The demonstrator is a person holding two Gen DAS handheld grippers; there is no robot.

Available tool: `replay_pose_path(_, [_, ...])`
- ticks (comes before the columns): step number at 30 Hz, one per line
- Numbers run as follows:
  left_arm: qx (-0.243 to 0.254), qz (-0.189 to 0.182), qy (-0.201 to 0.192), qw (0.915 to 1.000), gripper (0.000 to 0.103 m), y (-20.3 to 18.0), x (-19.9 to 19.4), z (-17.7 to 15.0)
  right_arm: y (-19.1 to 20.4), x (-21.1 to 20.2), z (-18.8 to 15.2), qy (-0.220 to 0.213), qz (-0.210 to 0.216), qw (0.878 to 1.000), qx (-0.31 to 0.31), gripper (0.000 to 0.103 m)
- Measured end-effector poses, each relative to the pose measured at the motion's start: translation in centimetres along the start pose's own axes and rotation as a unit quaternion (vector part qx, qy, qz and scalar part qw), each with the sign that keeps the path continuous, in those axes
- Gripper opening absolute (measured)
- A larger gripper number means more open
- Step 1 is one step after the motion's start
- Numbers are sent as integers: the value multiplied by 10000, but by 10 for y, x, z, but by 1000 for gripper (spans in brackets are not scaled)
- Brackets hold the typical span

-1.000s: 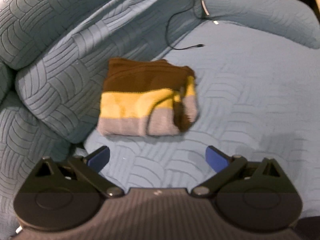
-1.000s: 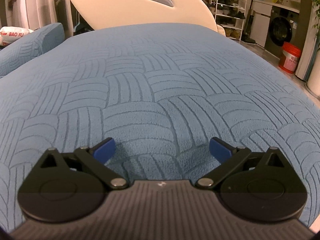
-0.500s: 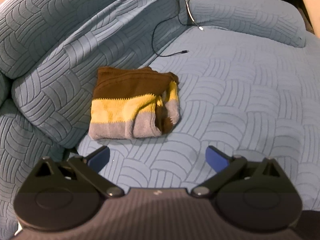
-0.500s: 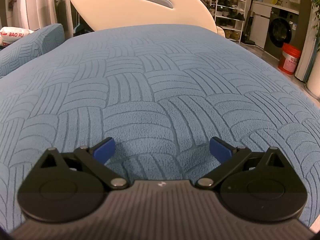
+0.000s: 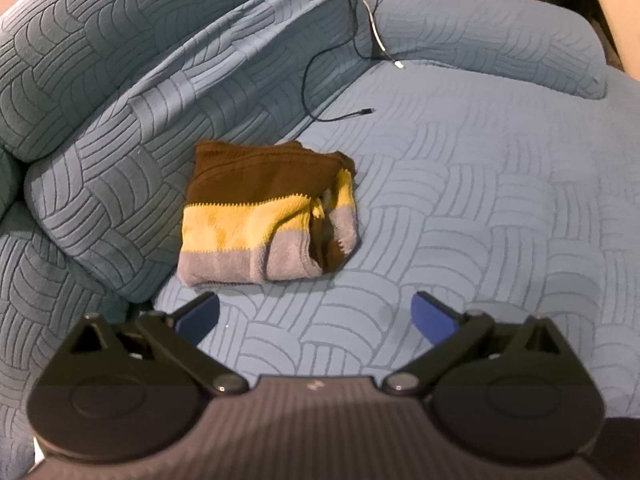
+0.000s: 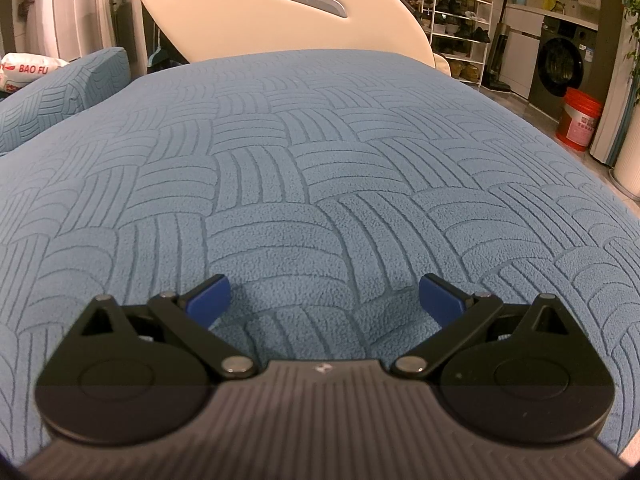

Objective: Fold clothes

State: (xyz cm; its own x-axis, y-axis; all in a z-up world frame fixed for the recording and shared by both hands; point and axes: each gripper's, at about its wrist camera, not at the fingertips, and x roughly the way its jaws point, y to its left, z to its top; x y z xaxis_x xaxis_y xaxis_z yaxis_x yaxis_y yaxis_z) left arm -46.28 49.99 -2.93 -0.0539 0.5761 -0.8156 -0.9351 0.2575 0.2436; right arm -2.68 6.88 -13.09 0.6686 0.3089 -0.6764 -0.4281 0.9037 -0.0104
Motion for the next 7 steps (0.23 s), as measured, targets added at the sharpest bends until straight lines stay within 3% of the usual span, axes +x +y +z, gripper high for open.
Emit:
replay_pose_path(4, [-20, 160, -115, 9998, 103, 0, 0, -7, 1, -1, 1, 0, -2, 10000, 0, 103])
replay_pose_path(7, [-45, 113, 10, 9999, 103, 1, 4, -8, 2, -1, 1, -1, 0, 10000, -2, 103])
